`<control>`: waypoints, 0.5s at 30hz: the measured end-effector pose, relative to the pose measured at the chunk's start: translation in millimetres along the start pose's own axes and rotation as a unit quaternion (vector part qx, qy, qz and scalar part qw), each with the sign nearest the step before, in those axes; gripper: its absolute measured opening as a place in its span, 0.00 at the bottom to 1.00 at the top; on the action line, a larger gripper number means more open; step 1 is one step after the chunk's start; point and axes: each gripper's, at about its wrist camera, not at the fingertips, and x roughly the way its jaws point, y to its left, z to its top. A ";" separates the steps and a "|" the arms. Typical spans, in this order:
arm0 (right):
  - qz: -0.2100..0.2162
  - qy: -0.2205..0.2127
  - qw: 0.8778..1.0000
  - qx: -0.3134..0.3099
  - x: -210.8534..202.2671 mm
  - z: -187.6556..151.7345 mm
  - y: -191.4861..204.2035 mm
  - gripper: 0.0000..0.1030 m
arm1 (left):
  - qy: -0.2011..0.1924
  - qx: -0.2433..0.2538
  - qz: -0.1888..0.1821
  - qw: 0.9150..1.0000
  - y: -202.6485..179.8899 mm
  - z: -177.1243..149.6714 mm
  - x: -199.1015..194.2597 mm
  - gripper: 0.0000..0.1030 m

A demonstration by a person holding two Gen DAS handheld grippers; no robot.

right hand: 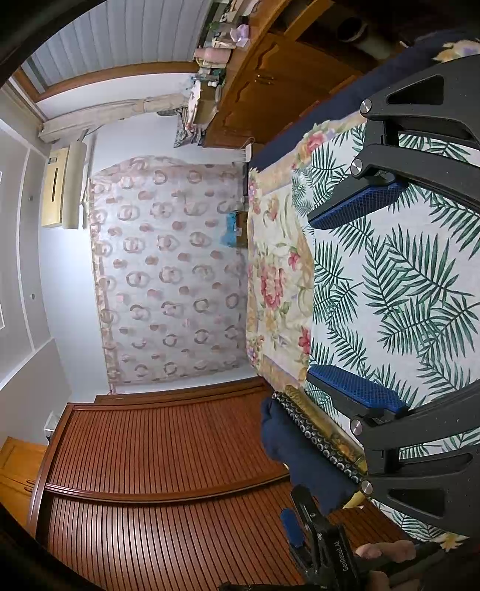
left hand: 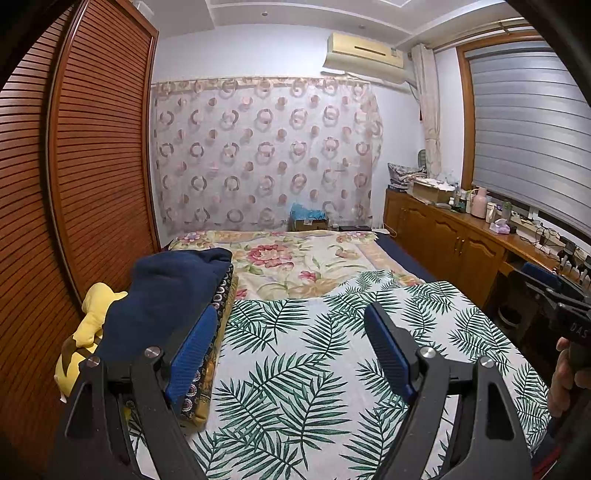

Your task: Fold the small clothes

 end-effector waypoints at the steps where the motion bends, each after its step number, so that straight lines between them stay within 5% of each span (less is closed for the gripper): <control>1: 0.000 0.000 1.000 0.000 -0.2 0.8 -0.8 0.75 | 0.000 0.000 0.000 1.000 0.0 -0.1 0.1 0.80; 15: 0.004 0.000 1.000 -0.001 -0.4 1.5 -6.7 0.75 | 0.000 0.000 0.000 1.000 1.2 -1.2 -0.7 0.80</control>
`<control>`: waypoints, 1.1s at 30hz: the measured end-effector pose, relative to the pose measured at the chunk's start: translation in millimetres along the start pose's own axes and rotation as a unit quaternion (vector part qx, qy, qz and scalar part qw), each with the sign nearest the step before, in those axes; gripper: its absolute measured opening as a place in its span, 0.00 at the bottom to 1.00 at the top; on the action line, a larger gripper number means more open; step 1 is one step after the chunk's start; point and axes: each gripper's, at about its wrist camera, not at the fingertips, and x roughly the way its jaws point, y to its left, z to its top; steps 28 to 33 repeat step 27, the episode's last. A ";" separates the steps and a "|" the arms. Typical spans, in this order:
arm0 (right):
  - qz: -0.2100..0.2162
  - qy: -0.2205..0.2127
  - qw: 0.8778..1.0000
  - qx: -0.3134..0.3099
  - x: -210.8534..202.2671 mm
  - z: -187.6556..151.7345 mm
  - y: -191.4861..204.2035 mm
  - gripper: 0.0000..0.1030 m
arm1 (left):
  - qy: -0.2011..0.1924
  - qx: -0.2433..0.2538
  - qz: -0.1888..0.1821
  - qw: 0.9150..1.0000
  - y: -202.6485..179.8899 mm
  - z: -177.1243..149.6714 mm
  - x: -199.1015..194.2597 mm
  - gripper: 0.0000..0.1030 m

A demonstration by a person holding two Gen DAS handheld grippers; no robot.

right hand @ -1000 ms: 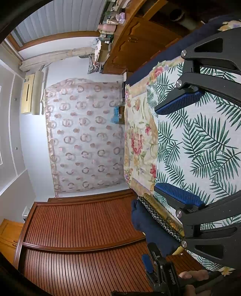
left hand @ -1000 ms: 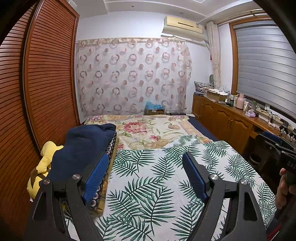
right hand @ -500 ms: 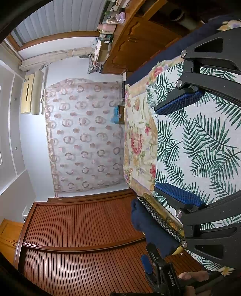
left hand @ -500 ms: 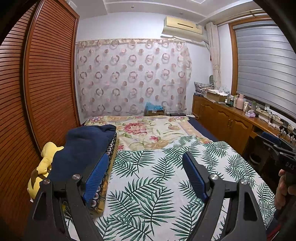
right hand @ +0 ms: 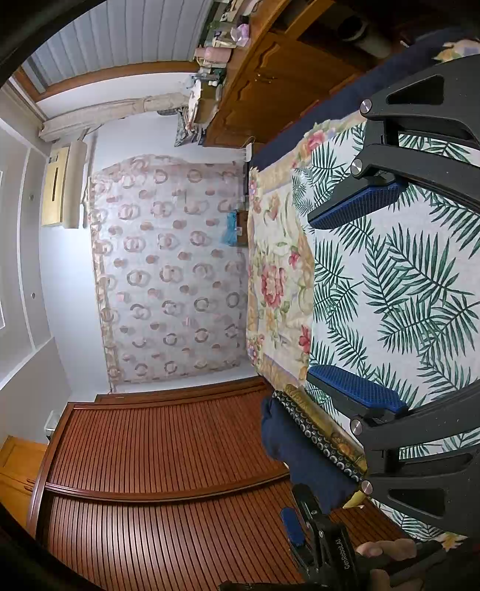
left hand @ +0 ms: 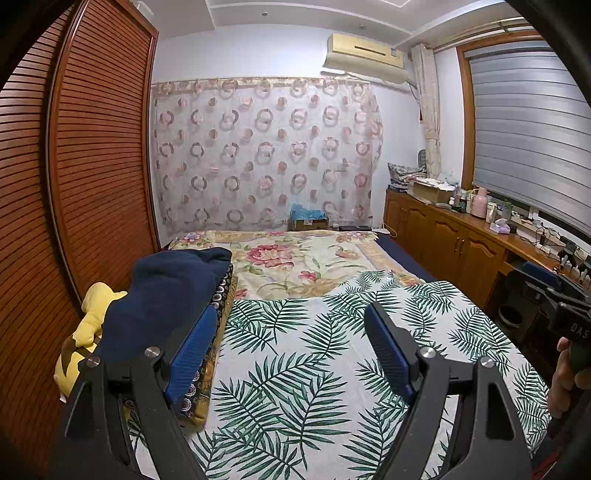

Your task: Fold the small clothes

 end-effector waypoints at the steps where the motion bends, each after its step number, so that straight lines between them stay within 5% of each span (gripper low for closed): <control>1: 0.000 0.000 1.000 0.000 0.0 0.1 -0.6 0.75 | 0.000 0.000 0.000 1.000 -0.3 -0.1 0.2 0.80; 33: 0.002 -0.002 1.000 -0.002 0.1 0.3 -2.6 0.75 | -0.001 0.002 0.001 1.000 1.4 -1.0 0.3 0.80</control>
